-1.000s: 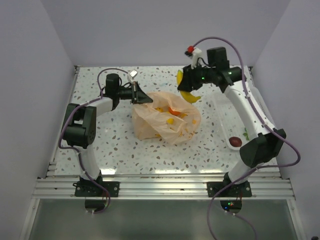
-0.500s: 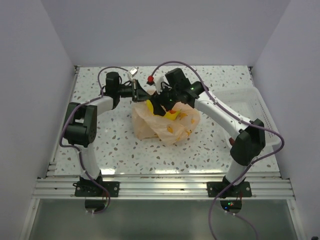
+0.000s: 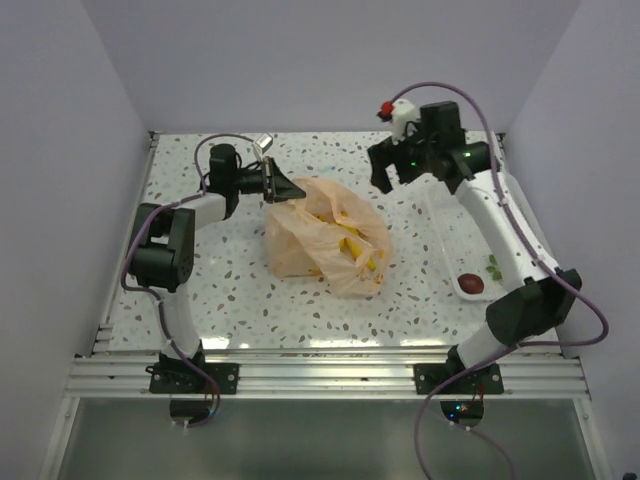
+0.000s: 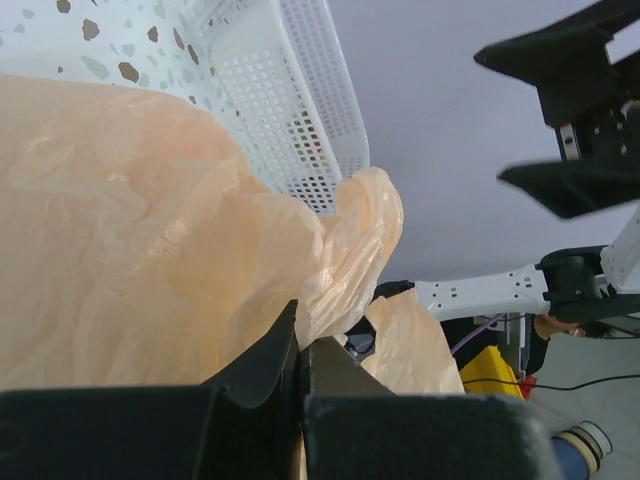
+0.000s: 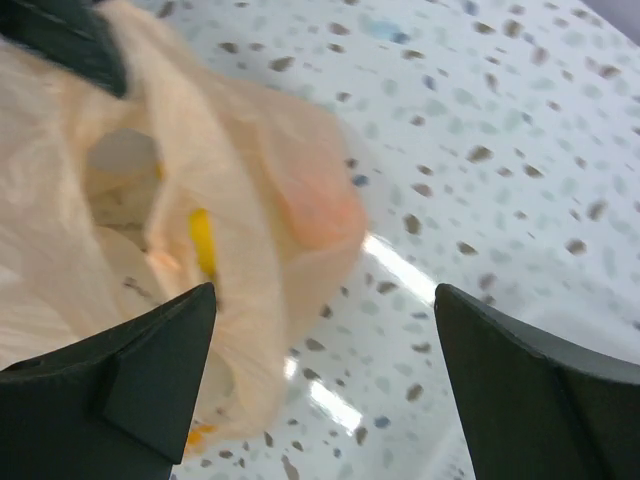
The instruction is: Place the fake fruits into the plastic bag and tie a complex knot
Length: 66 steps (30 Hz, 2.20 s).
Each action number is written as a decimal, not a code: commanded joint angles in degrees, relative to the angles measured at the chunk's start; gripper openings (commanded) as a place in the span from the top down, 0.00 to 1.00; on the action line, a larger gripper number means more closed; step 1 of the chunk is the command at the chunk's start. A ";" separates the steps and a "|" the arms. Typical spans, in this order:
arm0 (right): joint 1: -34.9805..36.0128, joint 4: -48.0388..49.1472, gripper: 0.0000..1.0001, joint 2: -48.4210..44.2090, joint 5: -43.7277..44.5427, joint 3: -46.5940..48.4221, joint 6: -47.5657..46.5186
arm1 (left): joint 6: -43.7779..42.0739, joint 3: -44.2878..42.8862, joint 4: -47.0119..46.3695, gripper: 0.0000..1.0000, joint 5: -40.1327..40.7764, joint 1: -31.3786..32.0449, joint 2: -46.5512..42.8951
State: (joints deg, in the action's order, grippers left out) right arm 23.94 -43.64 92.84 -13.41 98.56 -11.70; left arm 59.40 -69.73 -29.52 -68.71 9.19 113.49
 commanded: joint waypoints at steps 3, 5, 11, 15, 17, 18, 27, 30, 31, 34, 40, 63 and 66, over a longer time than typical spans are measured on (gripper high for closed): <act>-15.92 -16.17 0.08 -6.88 2.94 0.23 -4.37 | -1.92 -0.23 -1.24 1.00 -0.90 -0.75 -0.82; -23.22 -21.20 0.11 -6.09 6.11 -0.38 -6.57 | -1.74 -0.05 -1.51 1.00 -0.73 -0.67 -0.64; -37.29 -21.85 0.16 -1.70 15.24 -8.20 -13.34 | -1.30 -0.23 -2.03 1.00 -0.73 -0.67 -0.82; -42.13 -16.59 0.18 1.81 18.76 -15.67 -15.89 | -2.61 -0.31 -0.46 1.00 -0.90 -0.67 -1.25; -44.06 -13.95 0.17 3.57 19.65 -17.95 -16.33 | -3.49 -0.14 0.51 1.00 -0.64 -0.67 -1.61; -44.51 -13.15 0.17 4.27 20.35 -18.66 -16.51 | -3.85 0.04 0.77 1.00 -0.55 -0.67 -1.69; -47.41 -6.03 0.12 11.22 20.97 -22.80 -17.21 | -6.31 -0.14 3.68 1.00 -0.90 -0.75 -1.96; -47.50 -6.11 0.14 14.38 19.56 -22.01 -16.68 | -6.31 -0.05 3.77 1.00 -0.73 -0.67 -1.78; -47.41 -6.11 0.14 15.78 19.21 -21.84 -16.60 | -6.40 -0.05 3.85 1.00 -0.73 -0.67 -1.78; -47.50 -4.88 0.17 16.85 18.24 -22.10 -16.68 | -7.01 -0.14 4.29 1.00 -0.46 -0.67 -2.13; -47.50 -6.19 0.41 17.64 16.58 -21.66 -16.95 | -7.80 -0.84 5.61 1.00 -0.73 -0.67 -1.87; -27.77 -20.98 1.00 3.58 -13.92 11.74 -2.91 | -7.63 -0.32 5.26 1.00 -0.90 -0.67 -1.52; -18.54 -15.00 1.00 3.58 -13.41 12.53 0.62 | -7.19 -0.23 4.65 1.00 -0.90 -0.67 -1.52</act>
State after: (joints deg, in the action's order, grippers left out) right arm -2.04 -63.59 98.19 -23.14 109.03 -17.50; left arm 52.90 -69.63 -24.25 -68.77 9.02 113.49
